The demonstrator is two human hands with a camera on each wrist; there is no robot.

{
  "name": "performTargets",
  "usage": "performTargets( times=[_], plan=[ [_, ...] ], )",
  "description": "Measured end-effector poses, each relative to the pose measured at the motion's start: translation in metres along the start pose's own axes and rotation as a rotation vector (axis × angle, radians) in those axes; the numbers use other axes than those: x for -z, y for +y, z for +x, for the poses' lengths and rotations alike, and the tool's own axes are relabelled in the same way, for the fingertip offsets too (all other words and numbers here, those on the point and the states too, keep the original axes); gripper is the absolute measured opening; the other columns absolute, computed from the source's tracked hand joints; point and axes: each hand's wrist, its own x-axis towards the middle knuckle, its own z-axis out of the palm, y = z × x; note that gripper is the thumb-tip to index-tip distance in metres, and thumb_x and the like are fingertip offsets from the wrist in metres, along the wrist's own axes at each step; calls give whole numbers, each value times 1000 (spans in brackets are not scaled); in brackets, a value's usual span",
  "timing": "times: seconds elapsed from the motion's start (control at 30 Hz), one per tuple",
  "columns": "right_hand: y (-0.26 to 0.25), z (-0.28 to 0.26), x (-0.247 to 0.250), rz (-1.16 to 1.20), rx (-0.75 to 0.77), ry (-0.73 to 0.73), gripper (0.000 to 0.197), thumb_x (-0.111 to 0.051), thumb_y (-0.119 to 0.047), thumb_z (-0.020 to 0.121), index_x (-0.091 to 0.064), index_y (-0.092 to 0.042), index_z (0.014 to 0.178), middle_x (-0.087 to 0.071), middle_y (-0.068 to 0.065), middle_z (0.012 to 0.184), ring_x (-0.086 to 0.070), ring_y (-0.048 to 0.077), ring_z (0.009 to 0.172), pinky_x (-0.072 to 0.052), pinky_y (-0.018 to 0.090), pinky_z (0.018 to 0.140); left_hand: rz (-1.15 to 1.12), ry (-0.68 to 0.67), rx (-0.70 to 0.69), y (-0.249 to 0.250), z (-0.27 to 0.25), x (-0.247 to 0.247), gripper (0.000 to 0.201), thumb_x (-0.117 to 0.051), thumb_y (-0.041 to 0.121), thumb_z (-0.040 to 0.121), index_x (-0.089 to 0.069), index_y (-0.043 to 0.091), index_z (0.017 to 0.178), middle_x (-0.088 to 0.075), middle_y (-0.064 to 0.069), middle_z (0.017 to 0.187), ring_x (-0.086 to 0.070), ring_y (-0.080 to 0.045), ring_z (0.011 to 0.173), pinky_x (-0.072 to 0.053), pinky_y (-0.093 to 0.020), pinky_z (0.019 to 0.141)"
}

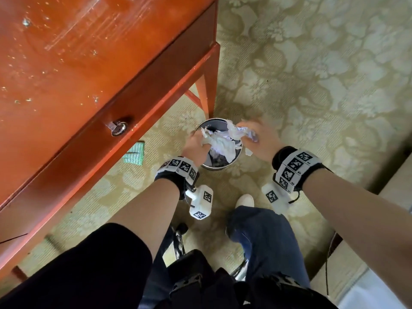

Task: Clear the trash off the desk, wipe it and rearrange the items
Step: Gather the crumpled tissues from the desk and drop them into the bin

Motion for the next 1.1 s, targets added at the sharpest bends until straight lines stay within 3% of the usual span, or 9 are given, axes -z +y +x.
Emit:
performTargets(
  times=[0.17, 0.33, 0.43, 0.53, 0.6, 0.7, 0.83, 0.93, 1.1],
  plan=[
    [29, 30, -41, 27, -30, 8, 36, -56, -16, 91, -56, -23, 126, -46, 8, 127, -52, 23, 102, -28, 10, 63, -52, -32, -15, -36, 37, -30, 44, -45, 10, 94, -39, 4, 138, -46, -18, 133, -49, -33, 118, -41, -38, 95],
    [54, 58, -82, 116, -113, -1, 40, -55, -15, 92, -52, -19, 131, -49, 7, 135, -50, 21, 116, -31, 17, 81, -20, -29, -42, -75, 70, -59, 40, -45, 8, 93, -42, 1, 132, -49, -19, 127, -50, -33, 115, -40, -33, 90],
    [61, 67, -98, 252, -163, -8, 40, -54, -9, 92, -51, -9, 132, -54, 11, 131, -54, 20, 108, -43, 10, 68, 36, -10, -27, -89, 85, -71, 39, -49, 11, 93, -43, -1, 130, -50, -20, 127, -53, -35, 113, -43, -37, 90],
    [65, 77, -109, 424, -242, -33, 36, -56, -9, 90, -53, -2, 125, -58, 24, 120, -60, 37, 105, -55, 38, 86, 11, 13, -7, -95, 94, -74, 43, -53, 11, 92, -42, -1, 131, -48, -21, 131, -48, -36, 119, -39, -37, 95],
    [68, 85, -112, 539, -326, -78, 40, -62, -17, 89, -50, -9, 126, -62, 19, 117, -64, 33, 103, -54, 48, 88, 10, 22, 8, -97, 98, -74, 43, -52, 11, 92, -41, -2, 132, -48, -22, 131, -47, -36, 120, -39, -36, 94],
    [69, 93, -114, 725, -433, -97, 48, -62, -19, 90, -40, -10, 132, -57, 9, 114, -60, 21, 89, -56, 44, 84, 48, 7, -16, -100, 106, -72, 38, -48, 11, 94, -42, -4, 128, -53, -23, 122, -51, -36, 115, -38, -30, 81],
    [71, 97, -114, 824, -527, -128, 63, -54, -31, 96, -21, -22, 148, -33, 4, 143, -46, 29, 122, -49, 48, 97, 37, -6, 10, -100, 114, -70, 50, -46, 9, 95, -27, -1, 141, -46, -22, 129, -51, -38, 115, -38, -30, 81],
    [74, 99, -112, 762, -512, -145, 48, -46, -30, 100, -31, -19, 143, -33, 8, 148, -44, 33, 127, -45, 43, 101, 20, -32, 59, -98, 121, -71, 53, -45, 10, 95, -23, -4, 141, -44, -24, 131, -51, -38, 115, -42, -34, 86],
    [78, 102, -109, 802, -559, -114, 43, -51, -42, 95, -44, -17, 130, -45, 9, 139, -51, 27, 118, -50, 39, 93, 33, -86, 64, -87, 135, -79, 36, -43, 9, 92, -48, -8, 123, -57, -25, 119, -57, -38, 107, -47, -39, 82]
  ],
)
